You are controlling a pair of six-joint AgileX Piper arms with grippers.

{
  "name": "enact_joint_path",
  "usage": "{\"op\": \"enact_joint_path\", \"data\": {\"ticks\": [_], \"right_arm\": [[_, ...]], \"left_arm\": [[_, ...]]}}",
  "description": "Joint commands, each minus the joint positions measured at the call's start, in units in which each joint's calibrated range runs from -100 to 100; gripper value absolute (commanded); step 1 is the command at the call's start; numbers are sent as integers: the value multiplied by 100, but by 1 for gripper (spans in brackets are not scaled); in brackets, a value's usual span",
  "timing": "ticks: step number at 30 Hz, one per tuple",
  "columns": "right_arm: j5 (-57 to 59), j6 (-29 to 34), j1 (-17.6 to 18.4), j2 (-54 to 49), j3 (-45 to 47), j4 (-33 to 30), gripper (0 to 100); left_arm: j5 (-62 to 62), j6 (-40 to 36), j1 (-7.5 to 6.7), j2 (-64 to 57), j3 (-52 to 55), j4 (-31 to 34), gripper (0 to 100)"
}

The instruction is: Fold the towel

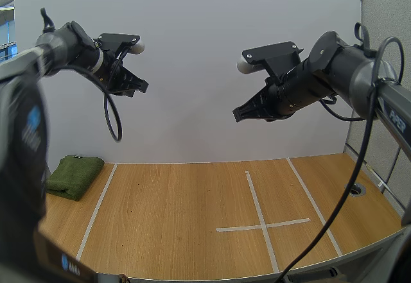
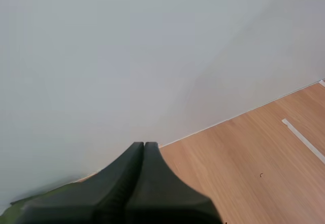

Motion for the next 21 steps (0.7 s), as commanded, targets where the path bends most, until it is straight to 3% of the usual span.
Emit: {"op": "enact_joint_path", "data": {"ticks": [1,5,9,14,18,21], "right_arm": [[-44,31,-17,-509,6,216,0],[1278,31,-17,-859,6,279,0],[1550,150,-17,-1087,6,336,0],[-12,1485,-17,-1687,6,115,0],[-978,2222,-17,-2367,6,-632,0],[-1684,2517,-17,-2839,6,-810,0]], "left_arm": [[-1036,-340,-38,-2362,1788,0,0],[-1120,-375,-38,-4009,2541,-26,0],[-1155,-868,-38,-5242,2886,-40,0],[-1405,-1905,-38,-6274,2949,-40,0],[-1265,-2195,-38,-6475,2949,-40,0],[-708,-2272,-38,-6475,2949,-40,0]]}}
